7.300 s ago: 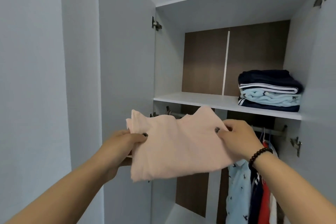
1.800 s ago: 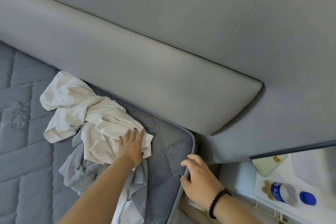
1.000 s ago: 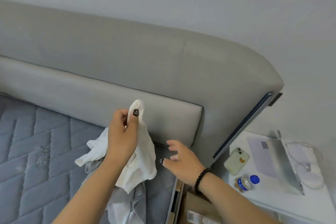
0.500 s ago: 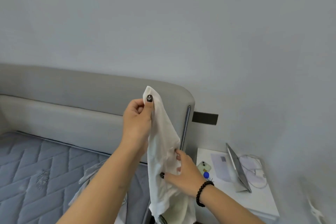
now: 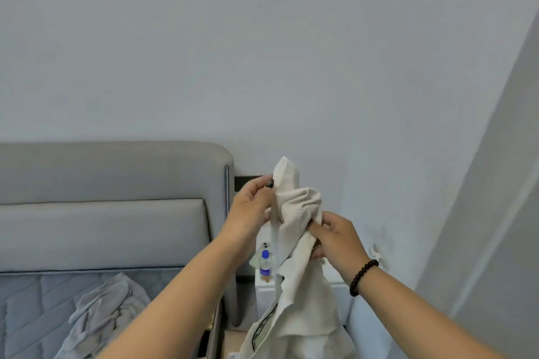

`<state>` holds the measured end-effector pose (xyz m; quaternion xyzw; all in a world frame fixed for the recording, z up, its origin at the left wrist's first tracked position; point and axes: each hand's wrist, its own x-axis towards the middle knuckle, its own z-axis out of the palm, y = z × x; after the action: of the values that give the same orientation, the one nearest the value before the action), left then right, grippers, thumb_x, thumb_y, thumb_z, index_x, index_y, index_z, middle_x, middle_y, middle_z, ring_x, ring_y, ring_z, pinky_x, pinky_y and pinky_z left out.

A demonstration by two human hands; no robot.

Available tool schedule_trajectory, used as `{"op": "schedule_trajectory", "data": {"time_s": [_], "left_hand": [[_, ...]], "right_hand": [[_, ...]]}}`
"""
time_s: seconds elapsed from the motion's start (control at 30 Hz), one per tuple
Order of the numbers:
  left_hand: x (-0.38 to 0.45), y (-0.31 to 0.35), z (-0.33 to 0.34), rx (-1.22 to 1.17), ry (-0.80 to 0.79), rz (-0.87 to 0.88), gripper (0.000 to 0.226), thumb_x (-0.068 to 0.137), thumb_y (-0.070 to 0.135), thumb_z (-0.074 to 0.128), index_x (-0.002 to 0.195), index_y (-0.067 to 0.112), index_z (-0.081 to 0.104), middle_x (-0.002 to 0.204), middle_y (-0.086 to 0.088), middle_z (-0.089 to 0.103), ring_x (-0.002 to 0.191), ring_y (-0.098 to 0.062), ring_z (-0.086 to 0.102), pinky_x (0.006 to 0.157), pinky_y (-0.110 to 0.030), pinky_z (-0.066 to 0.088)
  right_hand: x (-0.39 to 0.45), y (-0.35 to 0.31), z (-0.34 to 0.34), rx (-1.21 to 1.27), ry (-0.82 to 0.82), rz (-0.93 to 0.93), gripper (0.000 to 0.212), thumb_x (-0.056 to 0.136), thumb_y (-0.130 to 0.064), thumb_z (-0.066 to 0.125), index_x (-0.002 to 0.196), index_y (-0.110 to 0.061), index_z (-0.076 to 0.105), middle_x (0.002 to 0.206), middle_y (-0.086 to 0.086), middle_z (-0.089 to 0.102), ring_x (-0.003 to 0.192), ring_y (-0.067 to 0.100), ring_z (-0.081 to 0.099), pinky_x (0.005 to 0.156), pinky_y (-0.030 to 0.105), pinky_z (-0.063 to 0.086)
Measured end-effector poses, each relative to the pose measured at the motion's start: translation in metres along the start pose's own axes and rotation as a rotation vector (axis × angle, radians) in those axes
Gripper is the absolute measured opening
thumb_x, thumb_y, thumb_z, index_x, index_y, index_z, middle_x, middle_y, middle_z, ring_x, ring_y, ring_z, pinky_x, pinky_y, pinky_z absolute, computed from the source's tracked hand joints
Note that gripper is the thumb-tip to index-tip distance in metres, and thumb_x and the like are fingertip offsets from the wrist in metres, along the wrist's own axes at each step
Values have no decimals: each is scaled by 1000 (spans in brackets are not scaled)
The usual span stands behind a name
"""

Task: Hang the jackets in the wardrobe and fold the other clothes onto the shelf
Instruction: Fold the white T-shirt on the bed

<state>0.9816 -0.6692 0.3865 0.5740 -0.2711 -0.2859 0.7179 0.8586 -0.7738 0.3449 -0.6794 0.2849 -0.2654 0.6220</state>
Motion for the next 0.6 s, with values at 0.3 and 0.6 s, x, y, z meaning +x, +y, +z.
{"op": "schedule_trajectory", "data": {"time_s": [0.3, 0.6], "left_hand": [[-134, -101, 5, 313, -58, -78, 12, 97, 28, 55, 92, 19, 63, 96, 7, 67, 97, -12, 60, 77, -12, 42], [-217, -77, 18, -268, -324, -455, 29, 98, 33, 52, 110, 12, 69, 102, -6, 72, 90, -16, 62, 79, -30, 49]], "right_hand": [[-104, -33, -35, -1, 180, -96, 27, 96, -11, 53, 96, 16, 52, 81, 17, 56, 72, 24, 60, 53, 26, 53], [-225, -30, -23, -221, 274, -144, 29, 95, -12, 56, 96, 17, 53, 77, 27, 57, 69, 23, 59, 58, 28, 56]]}}
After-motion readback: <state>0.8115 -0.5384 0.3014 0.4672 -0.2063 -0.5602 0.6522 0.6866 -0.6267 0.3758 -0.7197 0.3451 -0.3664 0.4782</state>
